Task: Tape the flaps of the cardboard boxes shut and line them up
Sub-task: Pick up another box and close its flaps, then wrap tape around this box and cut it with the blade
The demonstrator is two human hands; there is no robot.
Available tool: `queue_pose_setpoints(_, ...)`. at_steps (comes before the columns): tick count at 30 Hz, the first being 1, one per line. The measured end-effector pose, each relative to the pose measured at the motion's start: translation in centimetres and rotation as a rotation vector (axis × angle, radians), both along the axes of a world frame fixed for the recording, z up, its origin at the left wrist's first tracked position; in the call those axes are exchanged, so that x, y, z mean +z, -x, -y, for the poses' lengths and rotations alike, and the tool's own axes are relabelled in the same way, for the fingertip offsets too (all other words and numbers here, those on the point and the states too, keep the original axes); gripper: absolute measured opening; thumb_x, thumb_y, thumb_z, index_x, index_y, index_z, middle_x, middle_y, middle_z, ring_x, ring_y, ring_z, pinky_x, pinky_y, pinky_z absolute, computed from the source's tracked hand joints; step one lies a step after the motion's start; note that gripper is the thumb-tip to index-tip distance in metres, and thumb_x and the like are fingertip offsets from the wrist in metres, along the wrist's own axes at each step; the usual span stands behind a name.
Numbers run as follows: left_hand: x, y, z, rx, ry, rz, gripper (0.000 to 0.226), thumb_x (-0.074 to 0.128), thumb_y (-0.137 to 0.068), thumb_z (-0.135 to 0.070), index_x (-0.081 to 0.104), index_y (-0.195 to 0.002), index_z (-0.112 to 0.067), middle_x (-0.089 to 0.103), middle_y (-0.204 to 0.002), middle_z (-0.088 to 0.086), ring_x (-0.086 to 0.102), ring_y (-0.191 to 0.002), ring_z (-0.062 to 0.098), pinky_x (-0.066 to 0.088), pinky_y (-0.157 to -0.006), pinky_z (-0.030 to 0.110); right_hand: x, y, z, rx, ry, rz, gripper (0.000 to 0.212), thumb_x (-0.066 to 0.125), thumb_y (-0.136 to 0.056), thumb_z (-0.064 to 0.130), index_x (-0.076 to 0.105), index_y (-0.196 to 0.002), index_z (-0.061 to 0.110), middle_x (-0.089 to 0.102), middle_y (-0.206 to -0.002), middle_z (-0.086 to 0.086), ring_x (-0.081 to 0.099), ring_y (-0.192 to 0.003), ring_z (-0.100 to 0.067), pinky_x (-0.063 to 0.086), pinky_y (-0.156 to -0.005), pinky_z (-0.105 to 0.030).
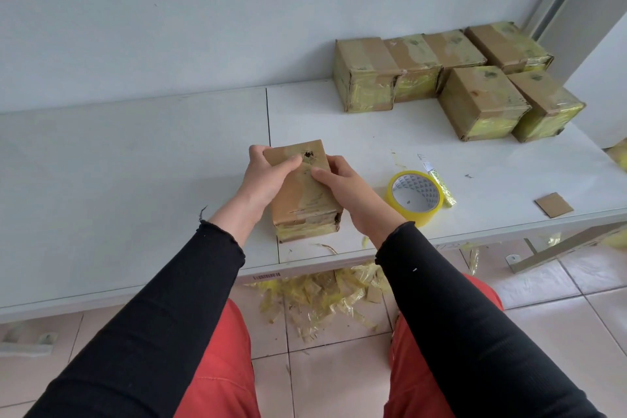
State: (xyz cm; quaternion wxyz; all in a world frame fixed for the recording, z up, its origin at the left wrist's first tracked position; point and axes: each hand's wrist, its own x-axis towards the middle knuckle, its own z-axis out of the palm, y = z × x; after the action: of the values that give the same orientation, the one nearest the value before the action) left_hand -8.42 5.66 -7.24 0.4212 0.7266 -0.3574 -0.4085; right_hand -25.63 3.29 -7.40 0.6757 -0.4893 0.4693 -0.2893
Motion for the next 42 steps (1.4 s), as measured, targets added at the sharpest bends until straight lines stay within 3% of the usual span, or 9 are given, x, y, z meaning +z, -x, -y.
queue_pose_setpoints(6,-0.4,0.7,0.0,0.022,0.038,0.119,0.067,0.072,-0.078,-0.062,0.038,-0.125,-0.028,0.064,-0.115,-0.003,0.068,-0.102,0.023,0.056,-0.094,0.050,-0.5,-0.9,-0.6,-0.104,0.111,-0.027,0.023,0.061,-0.102,0.024,0.057,-0.123,0.017,0.068,-0.111,0.002,0.072,-0.074,-0.001,0.055,-0.059,-0.019)
queue_pose_setpoints(14,1.4,0.5,0.9,-0.050,-0.001,0.105,0.066,0.066,-0.095,-0.055,0.032,-0.142,-0.025,0.056,-0.139,0.006,0.063,-0.106,0.015,0.050,-0.079,0.029,1.7,-1.1,0.2,-0.058,0.195,-0.184,0.023,0.058,-0.103,0.030,0.064,-0.121,0.016,0.072,-0.108,0.000,0.071,-0.094,-0.018,0.061,-0.075,-0.027)
queue_pose_setpoints(17,2.8,0.6,0.5,-0.134,-0.043,0.347,0.084,0.059,-0.097,-0.060,0.018,-0.160,-0.023,0.032,-0.164,0.008,0.040,-0.144,0.029,0.039,-0.111,0.040,2.6,0.8,0.6,-0.032,0.265,-0.325,0.051,0.053,-0.105,0.041,0.053,-0.146,0.011,0.062,-0.139,-0.005,0.059,-0.127,-0.022,0.049,-0.107,-0.035)
queue_pose_setpoints(20,4.7,3.0,-0.5,-0.142,0.205,0.669,0.074,0.056,-0.101,-0.051,0.029,-0.158,-0.014,0.029,-0.165,0.010,0.022,-0.154,0.028,0.025,-0.123,0.046,2.9,6.1,1.8,-0.226,0.433,-0.385,0.040,0.054,-0.105,0.028,0.059,-0.142,0.013,0.066,-0.130,-0.004,0.064,-0.114,-0.016,0.045,-0.088,-0.014)
queue_pose_setpoints(23,5.8,8.4,-1.4,-0.255,0.480,0.693,0.049,0.062,-0.098,-0.027,0.050,-0.142,-0.010,0.050,-0.143,0.010,0.041,-0.136,0.027,0.035,-0.113,0.042,1.4,13.0,3.6,-0.390,0.397,-0.601,0.041,0.044,-0.102,0.009,0.059,-0.140,0.011,0.064,-0.132,-0.012,0.060,-0.120,-0.027,0.045,-0.092,-0.024)
queue_pose_setpoints(27,4.2,16.8,-2.0,-0.629,0.343,0.505,0.060,0.060,-0.099,-0.023,0.035,-0.153,-0.011,0.050,-0.141,0.009,0.051,-0.127,0.021,0.043,-0.105,0.036,-0.5,17.4,3.6,-0.238,0.140,-0.656,0.042,0.049,-0.102,0.010,0.051,-0.144,0.008,0.059,-0.124,-0.013,0.058,-0.108,-0.029,0.046,-0.086,-0.032)
queue_pose_setpoints(31,2.0,20.1,-1.5,-0.675,0.180,0.537,0.081,0.067,-0.096,-0.034,0.019,-0.157,-0.008,0.058,-0.120,0.005,0.060,-0.111,0.028,0.049,-0.081,0.036,-0.3,17.5,2.4,-0.228,0.159,-0.446,0.014,0.056,-0.099,0.012,0.059,-0.085,0.010,0.053,-0.073,-0.003,0.048,-0.073,-0.022,0.042,-0.057,-0.027)
queue_pose_setpoints(36,2.1,18.9,-0.8,-0.549,0.033,0.560,0.079,0.062,-0.089,-0.063,0.034,-0.146,-0.015,0.063,-0.124,-0.003,0.064,-0.109,0.026,0.043,-0.072,0.035,1.7,16.6,-0.2,-0.077,0.662,-0.574,0.018,0.050,-0.104,0.023,0.055,-0.091,0.011,0.059,-0.083,-0.003,0.058,-0.070,-0.019,0.050,-0.063,-0.043)
queue_pose_setpoints(42,4.5,16.9,-3.2,-0.433,0.149,0.089,0.024,0.071,-0.079,-0.044,0.070,-0.101,-0.033,0.068,-0.085,-0.006,0.065,-0.082,0.017,0.050,-0.073,0.037,4.9,16.0,-1.8,0.158,1.012,-0.625,0.016,0.044,-0.109,0.024,0.058,-0.114,0.017,0.058,-0.104,0.000,0.058,-0.087,-0.024,0.049,-0.076,-0.044)
